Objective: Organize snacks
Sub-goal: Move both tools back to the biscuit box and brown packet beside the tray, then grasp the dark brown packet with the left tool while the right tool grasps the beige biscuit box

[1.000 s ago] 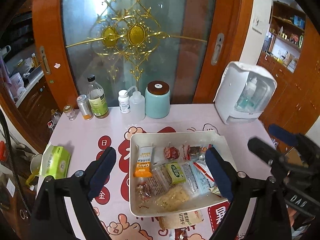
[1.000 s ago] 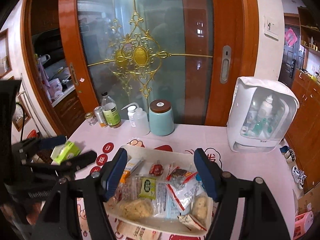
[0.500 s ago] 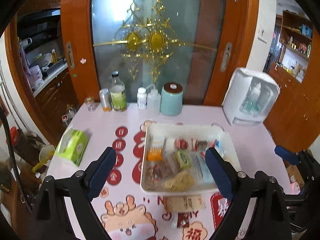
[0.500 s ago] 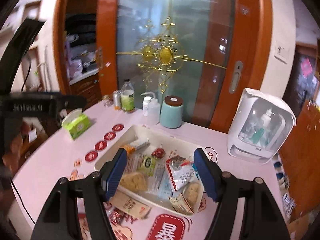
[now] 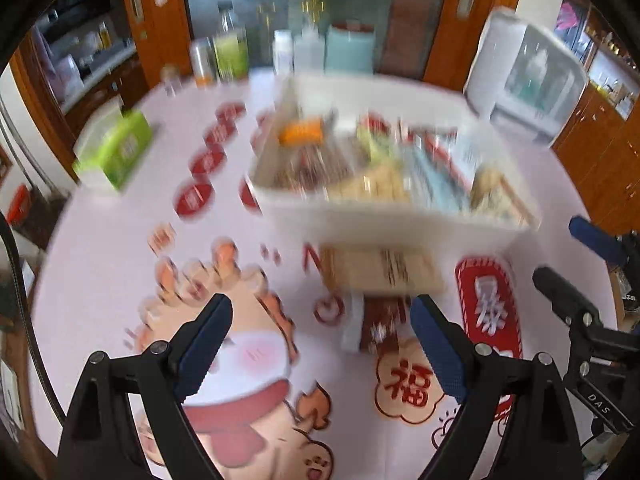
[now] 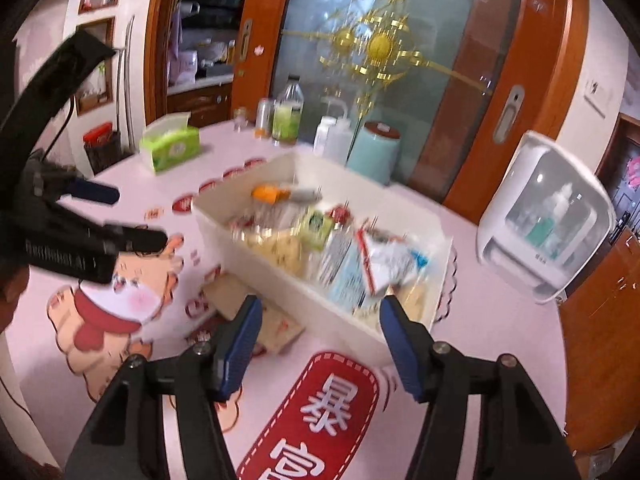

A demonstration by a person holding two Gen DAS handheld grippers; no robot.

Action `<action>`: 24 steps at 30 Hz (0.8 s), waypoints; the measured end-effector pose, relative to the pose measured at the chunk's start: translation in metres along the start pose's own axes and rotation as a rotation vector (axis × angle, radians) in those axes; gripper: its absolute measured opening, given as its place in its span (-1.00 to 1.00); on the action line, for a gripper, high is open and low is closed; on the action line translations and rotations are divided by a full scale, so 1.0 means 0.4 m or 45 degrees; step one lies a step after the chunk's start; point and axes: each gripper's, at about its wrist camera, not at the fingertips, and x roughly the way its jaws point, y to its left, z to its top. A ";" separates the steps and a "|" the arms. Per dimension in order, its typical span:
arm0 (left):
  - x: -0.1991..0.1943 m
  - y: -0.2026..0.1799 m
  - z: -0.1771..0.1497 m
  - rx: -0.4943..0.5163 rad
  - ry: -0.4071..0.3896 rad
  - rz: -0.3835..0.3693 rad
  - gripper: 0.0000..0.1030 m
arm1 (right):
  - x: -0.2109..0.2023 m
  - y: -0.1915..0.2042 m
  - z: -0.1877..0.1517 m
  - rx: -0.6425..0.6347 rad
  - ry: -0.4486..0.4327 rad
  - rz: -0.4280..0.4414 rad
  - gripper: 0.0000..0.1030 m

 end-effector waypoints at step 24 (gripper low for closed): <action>0.235 -0.064 -0.080 -0.083 0.053 -0.012 -0.20 | 0.222 0.090 -0.150 -0.155 0.091 -0.037 0.09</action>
